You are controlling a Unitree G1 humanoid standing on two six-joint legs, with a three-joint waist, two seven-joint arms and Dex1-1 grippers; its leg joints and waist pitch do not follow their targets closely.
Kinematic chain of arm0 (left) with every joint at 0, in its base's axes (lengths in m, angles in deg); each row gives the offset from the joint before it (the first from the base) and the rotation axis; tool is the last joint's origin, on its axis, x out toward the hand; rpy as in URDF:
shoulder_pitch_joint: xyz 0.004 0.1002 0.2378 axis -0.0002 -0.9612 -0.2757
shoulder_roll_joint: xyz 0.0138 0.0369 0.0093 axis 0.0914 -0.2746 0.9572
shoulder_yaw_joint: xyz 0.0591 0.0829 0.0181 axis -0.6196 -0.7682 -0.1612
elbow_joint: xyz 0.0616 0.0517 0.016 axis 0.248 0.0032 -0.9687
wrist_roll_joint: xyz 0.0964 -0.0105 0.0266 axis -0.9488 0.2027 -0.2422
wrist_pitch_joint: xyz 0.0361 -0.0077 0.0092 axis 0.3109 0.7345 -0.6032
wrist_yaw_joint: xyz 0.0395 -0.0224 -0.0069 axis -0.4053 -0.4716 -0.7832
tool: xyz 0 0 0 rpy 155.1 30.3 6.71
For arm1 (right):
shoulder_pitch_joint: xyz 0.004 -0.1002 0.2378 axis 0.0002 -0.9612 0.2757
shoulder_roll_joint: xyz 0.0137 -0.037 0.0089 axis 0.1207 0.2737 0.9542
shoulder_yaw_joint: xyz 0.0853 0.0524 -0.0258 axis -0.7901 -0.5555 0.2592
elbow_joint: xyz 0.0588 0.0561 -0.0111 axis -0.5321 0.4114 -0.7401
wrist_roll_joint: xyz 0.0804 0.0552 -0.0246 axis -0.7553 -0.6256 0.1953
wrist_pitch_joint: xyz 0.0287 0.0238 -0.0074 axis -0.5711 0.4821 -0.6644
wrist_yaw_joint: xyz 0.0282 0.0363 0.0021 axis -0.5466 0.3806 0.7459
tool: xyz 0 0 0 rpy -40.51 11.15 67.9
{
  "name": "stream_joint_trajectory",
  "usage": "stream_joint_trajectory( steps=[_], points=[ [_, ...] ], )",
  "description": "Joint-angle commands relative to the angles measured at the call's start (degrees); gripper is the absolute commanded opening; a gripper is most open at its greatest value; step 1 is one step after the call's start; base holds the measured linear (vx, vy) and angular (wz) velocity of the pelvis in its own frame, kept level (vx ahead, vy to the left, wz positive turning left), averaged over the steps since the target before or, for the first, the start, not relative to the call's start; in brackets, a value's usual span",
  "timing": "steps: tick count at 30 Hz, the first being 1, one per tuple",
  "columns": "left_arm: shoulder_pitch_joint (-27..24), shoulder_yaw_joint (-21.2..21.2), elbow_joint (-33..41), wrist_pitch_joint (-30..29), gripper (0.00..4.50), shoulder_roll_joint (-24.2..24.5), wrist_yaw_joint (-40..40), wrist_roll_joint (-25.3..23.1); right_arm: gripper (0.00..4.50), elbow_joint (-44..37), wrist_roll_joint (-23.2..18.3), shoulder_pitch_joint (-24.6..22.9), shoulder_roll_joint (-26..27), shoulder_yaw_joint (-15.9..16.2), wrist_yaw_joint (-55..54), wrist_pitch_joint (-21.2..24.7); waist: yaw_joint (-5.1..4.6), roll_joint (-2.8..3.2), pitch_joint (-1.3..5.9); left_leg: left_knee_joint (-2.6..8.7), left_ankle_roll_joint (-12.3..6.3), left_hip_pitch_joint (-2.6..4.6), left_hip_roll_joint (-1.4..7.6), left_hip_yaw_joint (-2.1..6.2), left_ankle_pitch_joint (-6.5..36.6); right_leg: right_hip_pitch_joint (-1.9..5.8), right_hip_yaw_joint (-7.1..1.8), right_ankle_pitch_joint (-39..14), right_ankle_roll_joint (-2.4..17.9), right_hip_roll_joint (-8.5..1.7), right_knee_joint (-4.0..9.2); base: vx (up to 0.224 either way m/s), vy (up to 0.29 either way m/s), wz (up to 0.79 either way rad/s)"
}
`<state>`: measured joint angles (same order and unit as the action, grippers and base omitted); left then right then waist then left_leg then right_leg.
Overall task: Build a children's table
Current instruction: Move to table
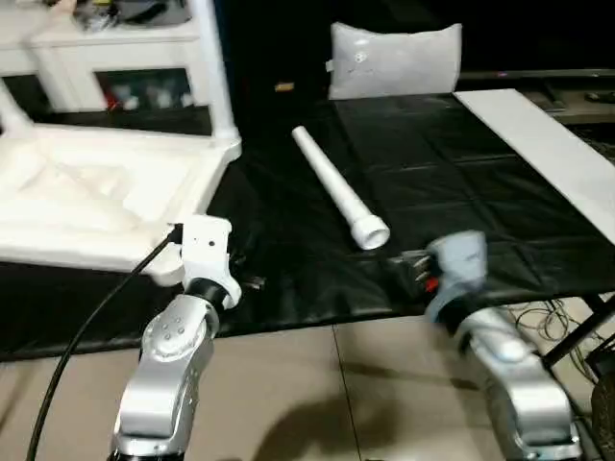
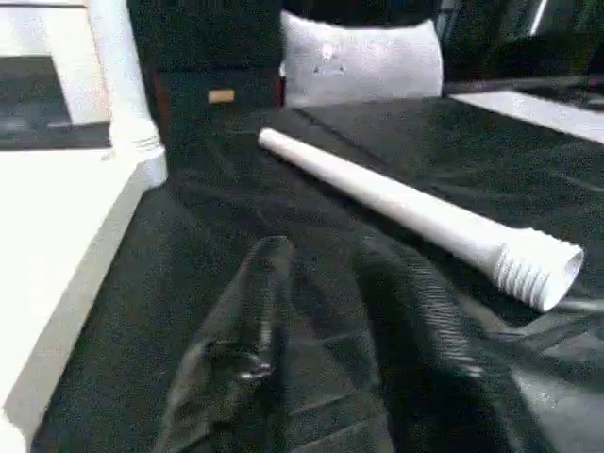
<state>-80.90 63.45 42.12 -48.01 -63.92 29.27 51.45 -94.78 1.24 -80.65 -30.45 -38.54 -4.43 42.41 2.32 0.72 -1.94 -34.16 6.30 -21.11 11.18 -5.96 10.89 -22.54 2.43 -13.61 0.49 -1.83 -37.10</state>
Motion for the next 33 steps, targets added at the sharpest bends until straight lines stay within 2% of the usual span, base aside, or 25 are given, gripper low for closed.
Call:
stream_joint_trajectory(
  steps=[1, 4, 6, 8, 9, 11, 15, 16, 17, 18, 19, 20, 21, 22, 23, 24, 25, 26, 27, 28, 29, 30, 31, 32, 33],
  points=[
    [-1.7, -1.0, -0.1, 1.4, 1.76, 0.4, 0.4, -0.8, 4.5, -1.3, 1.7, 0.1, -0.3, -0.8, -2.6, 1.4, -0.31, 0.1, 1.96, 4.86, 0.12, -0.29, 1.15, -0.25, 18.1, 2.36, -2.13, -17.4, 3.8, -3.51, 6.63, -0.002, 0.082, -0.02],
    [-4.0, 0.1, 0.4, 3.0, 1.88, -0.5, 1.3, 0.1, 4.5, -1.5, 2.8, -0.5, -0.9, -0.7, -3.0, 0.8, -0.58, 0.04, 2.1, 4.99, 0.21, 0.16, 1.24, -0.64, 18.9, 2.41, -2.24, -13.5, 5.9, -3.87, 6.74, 0.009, 0.082, -0.01],
    [-5.1, 0.5, 0.7, 3.3, 2.12, -0.4, 1.3, -0.1, 4.5, -2.3, 1.7, -1.1, -0.6, -0.6, -2.4, 0.5, -0.57, 0.02, 2.28, 5.01, -0.47, -0.11, 1.24, -0.92, 16.5, 2.79, -2.31, -9.5, 6.6, -4.11, 6.62, 0.013, 0.033, 0.0],
    [-5.9, -0.1, 0.0, 4.5, 2.24, 0.2, 1.6, -1.5, 4.5, -2.7, 1.5, -1.2, -0.4, -0.4, -2.6, 1.3, -0.4, -0.42, 2.3, 4.79, -1.14, 0.08, 1.07, -1.39, 15.6, 2.92, -2.41, -7.9, 6.6, -4.26, 6.6, 0.0, 0.0, 0.0],
    [-5.9, -0.1, -0.1, 4.7, 2.32, 0.3, 1.7, -1.7, 4.5, -2.5, 1.7, -1.1, -0.6, -0.2, -2.5, 1.3, -0.39, -0.45, 2.23, 4.88, -1.19, 0.31, 1.1, -1.46, 17.2, 2.95, -2.41, -9.9, 6.4, -4.32, 6.66, 0.0, 0.0, 0.0],
    [-5.7, 0.0, -0.3, 4.9, 2.65, 0.2, 2.1, -1.6, 4.5, -2.1, 2.0, -0.6, -0.8, 0.0, -2.6, 1.2, -0.53, -0.43, 1.84, 5.11, -1.65, 1.3, 0.99, -1.61, 24.7, 2.99, -2.18, -20.2, 5.6, -4.15, 7.65, 0.0, 0.0, 0.0],
    [-5.0, -0.3, -0.7, 5.5, 2.89, 0.6, 1.8, -1.9, 4.5, -1.6, 1.6, 0.2, -0.3, -0.6, -3.0, 1.3, -0.95, -0.67, 0.95, 4.97, -3.25, 3.42, 0.23, -2.22, 31.4, 2.98, -1.37, -33.2, 4.6, -3.51, 9.49, 0.0, 0.0, 0.0],
    [-4.9, -0.3, -0.9, 5.6, 3.1, 0.6, 1.8, -1.9, 4.5, -1.6, 1.6, 0.3, -0.4, -0.8, -3.1, 1.4, 0.22, -1.52, 0.54, 5.46, -6.3, -1.5, -1.01, -1.08, 28.4, 6.81, 0.5, -37.3, 2.4, -5.66, 9.82, 0.0, 0.0, 0.0],
    [-4.7, -0.3, -1.0, 5.6, 3.15, 0.6, 1.9, -1.9, 4.5, -1.5, 1.7, 0.4, -0.5, -0.8, -3.1, 1.4, 0.51, 0.03, 1.29, 5.21, -7.35, -0.89, -1.2, -1.17, 26.2, 7.18, 0.51, -38.8, 1.7, -6.58, 10.18, 0.026, 0.007, 0.26],
    [-4.6, -0.4, -1.1, 5.7, 3.19, 0.6, 2.0, -2.0, 4.5, -1.5, 1.9, 0.5, -0.6, -0.7, -3.1, 1.4, -0.01, -0.71, 1.24, 4.14, -10.55, -1.44, -1.47, -0.51, 22.2, 8.1, 1.54, -40.9, 1.6, -7.93, 11.01, 0.06, 0.011, 0.59],
    [-4.5, -0.5, -1.2, 5.8, 3.27, 0.6, 2.0, -2.0, 4.5, -1.5, 2.0, 0.6, -0.6, -0.7, -3.1, 1.5, 0.23, -0.2, 1.41, 3.83, -11.18, -1.68, -1.51, -0.46, 20.1, 8.78, 1.93, -40.8, 2.2, -8.21, 11.46, 0.06, 0.011, 0.59],
    [-4.4, -0.6, -1.4, 6.0, 3.39, 0.6, 2.0, -2.1, 4.5, -1.4, 2.0, 0.8, -0.7, -0.7, -3.0, 1.5, 0.26, 0.17, 1.23, 3.75, -12.75, -1.33, -1.39, -0.3, 17.5, 9.65, 3.93, -37.6, 4.9, -7.81, 12.22, 0.082, 0.011, 0.62],
    [-4.4, -0.6, -1.4, 6.0, 3.39, 0.6, 2.0, -2.1, 4.5, -1.4, 2.0, 0.8, -0.7, -0.7, -3.0, 1.5, 0.26, 0.17, 1.23, 3.75, -12.75, -1.33, -1.39, -0.3, 17.5, 9.65, 3.93, -37.6, 4.9, -7.81, 12.22, 0.115, 0.032, 0.68],
    [-4.2, -0.8, -1.7, 6.2, 3.52, 0.5, 1.8, -2.0, 4.5, -1.2, 1.9, 1.0, -0.8, -0.8, -3.0, 1.6, 0.25, 0.45, 1.26, 3.96, -14.09, -1.21, -1.47, -0.14, 16.2, 10.95, 5.57, -32.0, 6.7, -6.66, 12.27, 0.115, 0.032, 0.68],
    [-4.2, -0.8, -1.8, 6.3, 3.6, 0.6, 1.8, -2.0, 4.5, -1.1, 1.9, 1.1, -0.8, -0.8, -3.0, 1.6, 0.13, 0.74, 1.16, 4.22, -14.37, -0.75, -1.41, 0.08, 16.7, 11.14, 6.23, -30.4, 7.1, -6.11, 12.11, 0.135, 0.055, 0.71],
    [-4.1, -0.8, -1.9, 6.3, 3.66, 0.6, 1.8, -2.0, 4.5, -1.1, 1.9, 1.2, -0.8, -0.8, -3.0, 1.7, -0.18, 1.22, 1.47, 4.55, -15.97, 0.02, -1.66, 0.83, 15.0, 11.83, 7.07, -24.9, 7.4, -4.51, 11.48, 0.19, 0.048, 0.71],
    [-4.0, -0.8, -2.0, 6.2, 3.76, 0.6, 1.8, -2.0, 4.5, -1.0, 2.0, 1.3, -0.8, -0.8, -3.1, 1.5, -0.84, 1.55, 1.9, 4.68, -19.9, 2.13, -2.0, 2.59, 11.8, 11.5, 7.36, -18.7, 7.4, -2.55, 10.14, 0.19, 0.048, 0.71],
    [-3.9, -0.8, -2.1, 6.2, 3.87, 0.7, 1.8, -2.0, 4.5, -1.1, 1.8, 1.4, -0.3, -1.4, -3.7, 1.0, -3.28, 2.72, 2.94, 4.54, -24.33, 9.49, 1.57, 5.37, 8.0, 6.16, 5.73, -13.4, 7.4, -0.84, 5.53, 0.235, 0.022, 0.63],
    [-3.9, -0.8, -2.1, 6.2, 4.02, 0.7, 1.8, -2.0, 4.5, -1.1, 1.8, 1.4, -0.3, -1.4, -3.7, 1.0, -3.28, 2.72, 2.94, 4.54, -24.33, 9.49, 1.57, 5.37, 8.0, 6.16, 5.73, -13.4, 7.4, -0.84, 5.53, 0.114, 0.007, 0.27],
    [-3.9, -0.8, -2.1, 6.2, 4.02, 0.7, 1.8, -2.0, 4.5, -1.1, 1.8, 1.4, -0.3, -1.4, -3.7, 1.0, -3.96, 1.06, 2.95, 4.8, -34.78, 11.88, 6.65, 10.64, -0.8, 0.31, 2.53, -11.5, 0.4, -2.22, -2.37, 0.206, 0.001, 0.26],
    [-3.9, -0.8, -2.2, 6.2, 4.04, 0.7, 1.7, -2.0, 4.5, -1.1, 1.6, 1.6, 0.0, -1.8, -4.2, 0.6, -3.59, 1.15, 3.25, 4.22, -37.12, 12.37, 6.82, 10.83, -4.4, -1.52, 1.87, -10.8, -1.6, -3.0, -3.87, 0.172, -0.02, 0.08],
    [-3.8, -0.9, -2.4, 6.2, 4.21, 0.9, 1.6, -2.0, 4.5, -1.1, 1.8, 1.9, 0.1, -2.0, -4.5, 0.7, -3.36, 0.65, 2.57, 4.41, -35.69, 10.89, 5.93, 7.98, -2.0, -2.56, 0.13, -6.0, -3.1, -3.82, -4.33, 0.22, -0.059, 0.04],
    [-3.6, -1.1, -2.5, 6.2, 4.36, 1.1, 1.3, -1.9, 4.5, -1.2, 2.0, 2.4, -0.1, -2.1, -4.7, 0.9, -2.94, -0.76, 1.77, 5.12, -30.51, 7.73, 2.45, 4.77, 3.2, -0.35, -1.84, -0.7, -1.4, -4.65, -0.06, 0.128, -0.054, 0.05],
    [-3.6, -1.3, -2.6, 6.2, 4.45, 1.3, 1.0, -1.9, 4.5, -1.2, 2.2, 2.7, -0.2, -2.0, -4.7, 1.1, -1.33, -5.02, 2.52, 0.0, -22.65, 1.7, -5.43, -0.29, 12.2, 7.4, -7.6, -8.4, -2.4, -6.33, 6.6, 0.106, -0.098, 0.04],
    [-3.5, -1.3, -2.6, 6.2, 4.45, 1.3, 1.0, -1.9, 4.5, -1.3, 2.1, 2.8, -0.2, -2.1, -4.7, 1.2, 0.19, -4.05, 1.96, -5.58, -20.39, -0.13, -7.53, -0.61, 13.2, 9.73, -11.28, -16.7, 0.0, -10.35, 9.05, 0.143, -0.075, -0.06]
  ],
)
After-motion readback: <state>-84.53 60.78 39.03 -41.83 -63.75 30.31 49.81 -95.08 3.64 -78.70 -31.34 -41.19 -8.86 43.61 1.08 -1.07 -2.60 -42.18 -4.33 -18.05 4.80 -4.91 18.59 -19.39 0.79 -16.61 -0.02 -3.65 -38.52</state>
